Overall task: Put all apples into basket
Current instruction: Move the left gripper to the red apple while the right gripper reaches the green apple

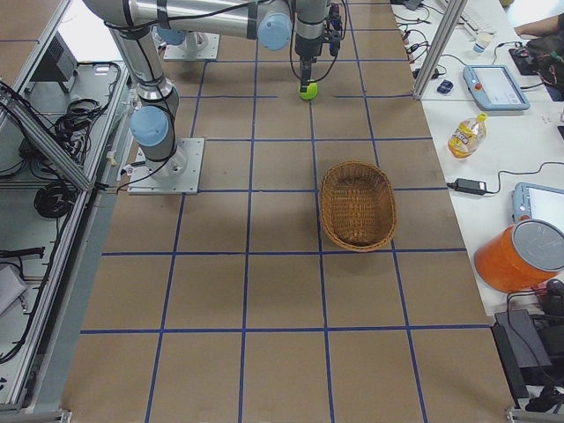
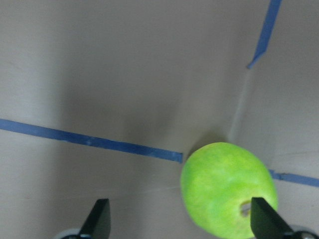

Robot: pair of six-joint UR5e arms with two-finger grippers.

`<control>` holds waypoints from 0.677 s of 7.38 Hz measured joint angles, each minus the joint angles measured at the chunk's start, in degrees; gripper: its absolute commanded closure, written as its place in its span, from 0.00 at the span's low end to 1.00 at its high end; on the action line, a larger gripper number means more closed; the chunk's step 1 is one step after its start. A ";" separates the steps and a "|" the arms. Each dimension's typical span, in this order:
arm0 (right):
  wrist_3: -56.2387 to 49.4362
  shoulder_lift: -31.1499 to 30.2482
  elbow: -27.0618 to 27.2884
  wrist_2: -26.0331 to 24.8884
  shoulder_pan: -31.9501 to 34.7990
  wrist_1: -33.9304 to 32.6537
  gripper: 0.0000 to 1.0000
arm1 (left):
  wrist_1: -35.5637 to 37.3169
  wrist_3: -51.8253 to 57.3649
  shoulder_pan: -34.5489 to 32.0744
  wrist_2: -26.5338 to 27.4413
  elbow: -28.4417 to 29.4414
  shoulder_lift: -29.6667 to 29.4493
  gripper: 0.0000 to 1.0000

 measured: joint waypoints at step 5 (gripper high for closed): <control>16.54 14.38 -4.76 1.26 12.26 -8.30 0.00 | -4.43 37.06 23.03 15.37 -6.33 8.82 0.00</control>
